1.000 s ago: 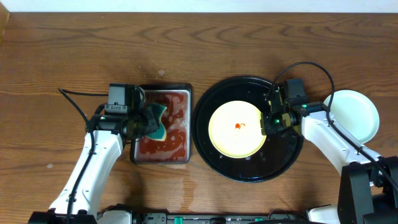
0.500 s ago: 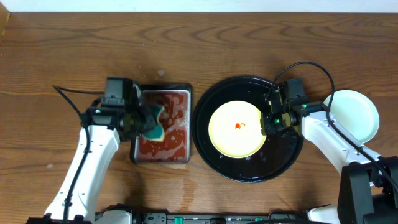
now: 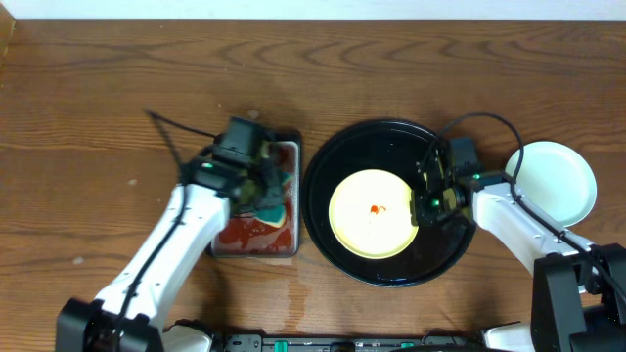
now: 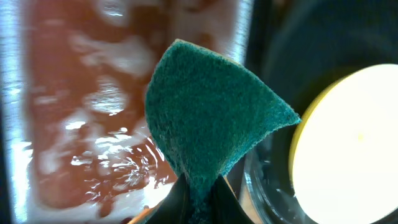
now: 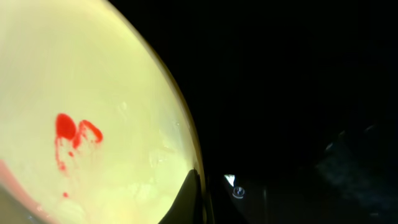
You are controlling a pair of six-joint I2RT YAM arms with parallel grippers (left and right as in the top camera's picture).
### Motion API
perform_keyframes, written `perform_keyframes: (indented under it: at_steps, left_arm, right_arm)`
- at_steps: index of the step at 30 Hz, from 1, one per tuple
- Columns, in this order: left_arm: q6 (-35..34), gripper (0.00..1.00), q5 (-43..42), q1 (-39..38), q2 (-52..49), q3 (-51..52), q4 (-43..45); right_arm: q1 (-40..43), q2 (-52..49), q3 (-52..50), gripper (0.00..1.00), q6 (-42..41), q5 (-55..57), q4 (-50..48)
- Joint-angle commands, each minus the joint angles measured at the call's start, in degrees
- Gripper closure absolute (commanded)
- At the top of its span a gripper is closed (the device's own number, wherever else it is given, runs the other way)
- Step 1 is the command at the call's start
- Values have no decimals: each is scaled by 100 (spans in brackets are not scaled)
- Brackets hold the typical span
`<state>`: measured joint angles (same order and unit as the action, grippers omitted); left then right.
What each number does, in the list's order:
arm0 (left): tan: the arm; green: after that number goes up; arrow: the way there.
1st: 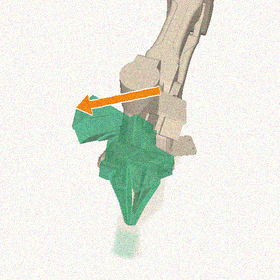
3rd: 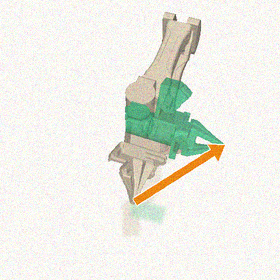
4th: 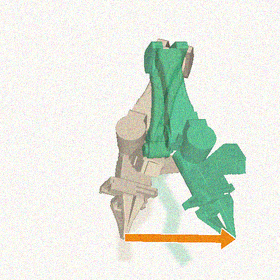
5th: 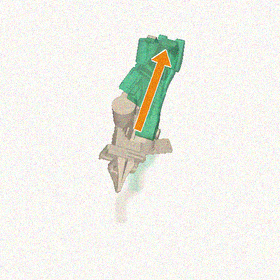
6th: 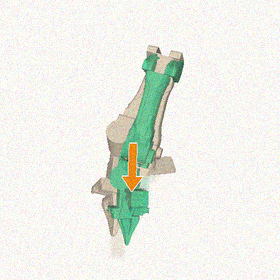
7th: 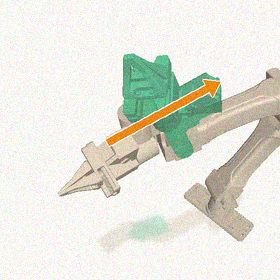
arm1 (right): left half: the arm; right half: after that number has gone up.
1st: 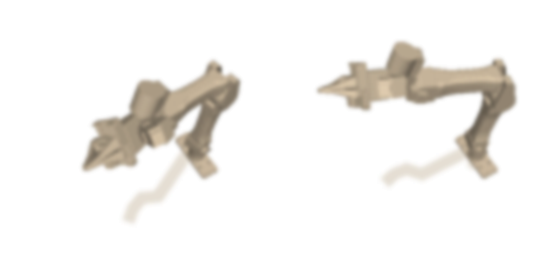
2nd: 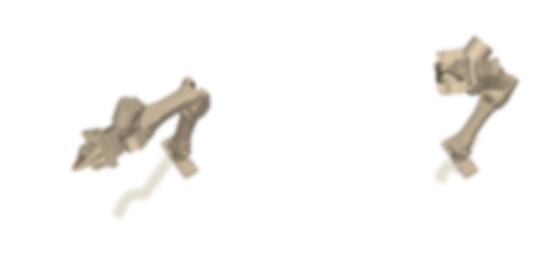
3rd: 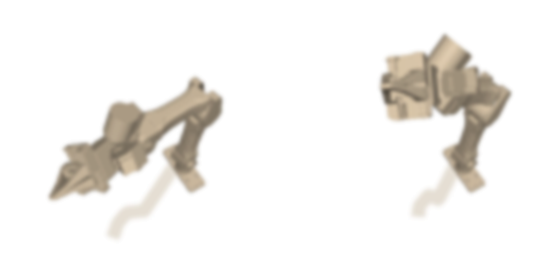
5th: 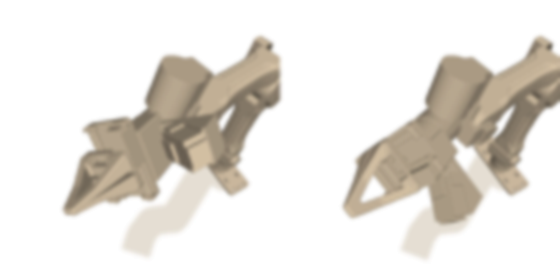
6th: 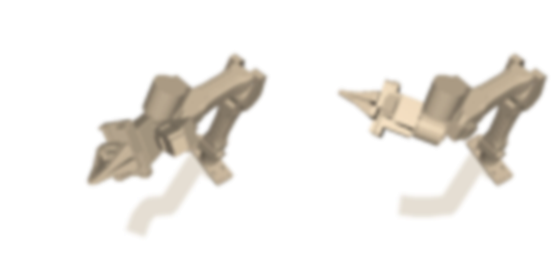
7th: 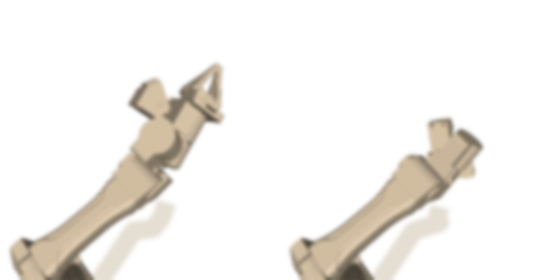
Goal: Clean dirty plates on tray and stack at the side
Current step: 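Carry the sponge with the left gripper onto the yellow plate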
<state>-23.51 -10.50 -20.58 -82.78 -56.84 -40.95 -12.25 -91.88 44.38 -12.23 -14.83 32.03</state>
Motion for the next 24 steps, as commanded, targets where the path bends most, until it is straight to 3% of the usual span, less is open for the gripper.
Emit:
perform_keyframes:
  at_steps: [1,9,13,16,24]
  left_arm:
    - [-177,93,70,-476,-177,-118,216]
    - [-680,92,68,-1753,-450,-116,1423]
    - [-1283,92,68,-2302,-656,-116,2118]
    - [-1655,92,66,-2555,-885,-116,2505]
    - [-1687,93,72,-2771,-1679,-116,2951]
  right_arm:
    - [-61,-39,-334,99,-107,-258,-129]
    - [-61,-39,-807,99,-212,-535,-533]
    - [-61,-39,-828,99,-212,-535,-568]
    - [-61,-39,-828,99,-212,-538,-566]
    - [-61,-39,-828,99,-212,-538,-566]
